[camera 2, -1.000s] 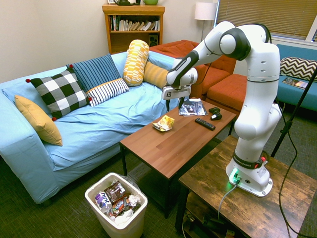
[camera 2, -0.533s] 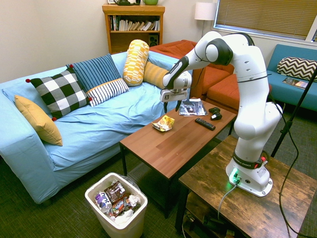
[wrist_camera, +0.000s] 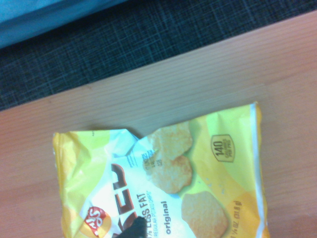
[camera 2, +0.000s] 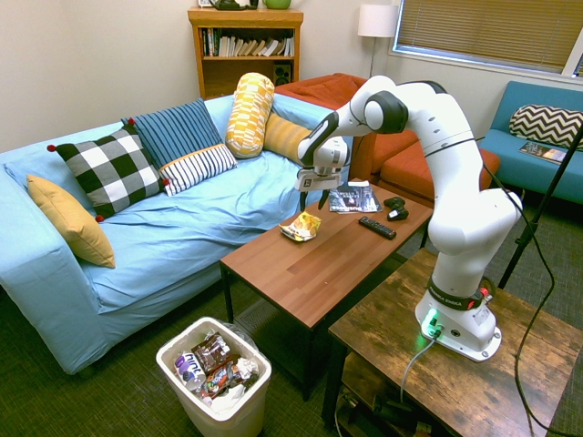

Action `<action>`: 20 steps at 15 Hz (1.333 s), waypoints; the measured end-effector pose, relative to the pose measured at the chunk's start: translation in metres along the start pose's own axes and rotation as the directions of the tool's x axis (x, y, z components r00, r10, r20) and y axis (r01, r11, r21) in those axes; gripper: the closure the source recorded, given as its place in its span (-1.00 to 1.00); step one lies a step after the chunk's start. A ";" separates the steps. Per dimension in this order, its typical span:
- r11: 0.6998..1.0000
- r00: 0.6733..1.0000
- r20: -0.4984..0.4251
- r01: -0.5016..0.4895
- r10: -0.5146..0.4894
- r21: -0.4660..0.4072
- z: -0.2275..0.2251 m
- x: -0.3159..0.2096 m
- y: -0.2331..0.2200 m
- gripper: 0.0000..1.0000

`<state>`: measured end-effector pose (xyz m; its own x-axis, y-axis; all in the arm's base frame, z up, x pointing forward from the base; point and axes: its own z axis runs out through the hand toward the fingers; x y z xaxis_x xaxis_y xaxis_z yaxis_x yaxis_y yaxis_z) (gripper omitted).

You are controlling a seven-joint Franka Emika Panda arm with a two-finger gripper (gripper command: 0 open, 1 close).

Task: Throw the chip bag in the trash bin

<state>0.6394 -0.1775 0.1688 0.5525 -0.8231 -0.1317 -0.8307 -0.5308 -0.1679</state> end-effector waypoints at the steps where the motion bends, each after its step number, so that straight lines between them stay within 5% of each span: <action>1: 1.000 1.000 0.015 0.007 -0.007 0.003 0.003 0.004 -0.001 -1.00; 7: 1.000 0.992 0.124 0.003 0.000 -0.022 0.035 0.019 -0.003 -1.00; 8: 1.000 0.990 0.142 0.004 0.000 -0.029 0.040 0.018 -0.003 1.00; 20: 0.999 0.976 0.215 -0.028 0.036 -0.043 0.074 0.012 0.006 1.00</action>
<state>0.6464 -0.1758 0.0937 0.5238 -0.7790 -0.3445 -0.8478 -0.5159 -0.1224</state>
